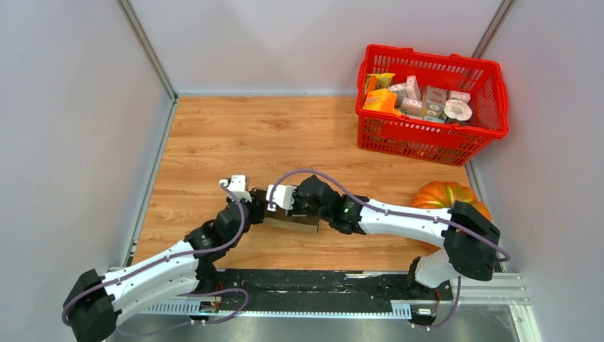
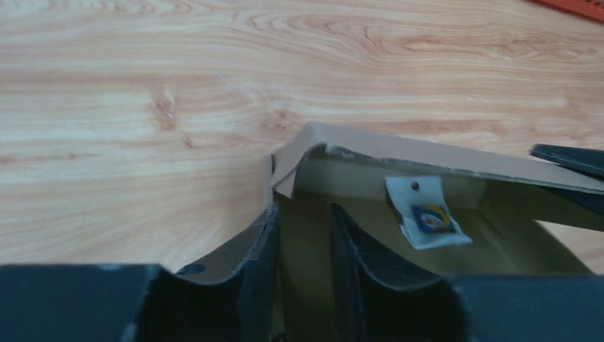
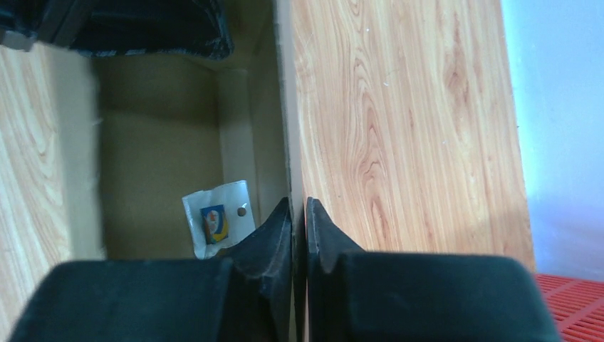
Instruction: Fold the paper box
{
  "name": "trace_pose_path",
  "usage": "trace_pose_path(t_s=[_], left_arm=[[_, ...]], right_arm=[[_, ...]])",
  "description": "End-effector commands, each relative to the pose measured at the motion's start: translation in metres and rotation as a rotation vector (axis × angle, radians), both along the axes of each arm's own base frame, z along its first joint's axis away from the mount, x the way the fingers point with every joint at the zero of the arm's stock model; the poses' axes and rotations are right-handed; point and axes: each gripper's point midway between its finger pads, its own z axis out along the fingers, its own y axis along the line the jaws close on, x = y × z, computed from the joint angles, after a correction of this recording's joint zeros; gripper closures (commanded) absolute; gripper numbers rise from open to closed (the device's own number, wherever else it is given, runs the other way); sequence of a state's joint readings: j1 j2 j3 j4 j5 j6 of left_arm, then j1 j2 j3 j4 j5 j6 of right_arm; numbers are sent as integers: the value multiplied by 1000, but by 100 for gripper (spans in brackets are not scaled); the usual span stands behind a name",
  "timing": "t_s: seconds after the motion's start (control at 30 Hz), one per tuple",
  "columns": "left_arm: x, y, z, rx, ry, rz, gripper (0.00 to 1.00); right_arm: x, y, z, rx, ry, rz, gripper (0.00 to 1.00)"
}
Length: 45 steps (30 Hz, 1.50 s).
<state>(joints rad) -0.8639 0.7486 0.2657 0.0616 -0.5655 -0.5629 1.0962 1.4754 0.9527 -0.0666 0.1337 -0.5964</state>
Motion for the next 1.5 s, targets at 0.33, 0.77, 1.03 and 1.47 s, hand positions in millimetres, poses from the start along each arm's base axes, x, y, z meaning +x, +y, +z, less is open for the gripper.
trace_pose_path(t_s=[0.33, 0.77, 1.03, 1.47], left_arm=[[-76, 2, 66, -247, 115, -229, 57], [-38, 0, 133, -164, 49, -128, 60], [-8, -70, 77, -245, 270, -286, 78], [-41, -62, -15, -332, 402, -269, 83]], right_arm=[[4, -3, 5, -30, -225, -78, 89], [-24, -1, -31, 3, -118, -110, 72], [-46, -7, -44, 157, 127, -224, 48], [-113, -34, -25, 383, 746, -267, 24]])
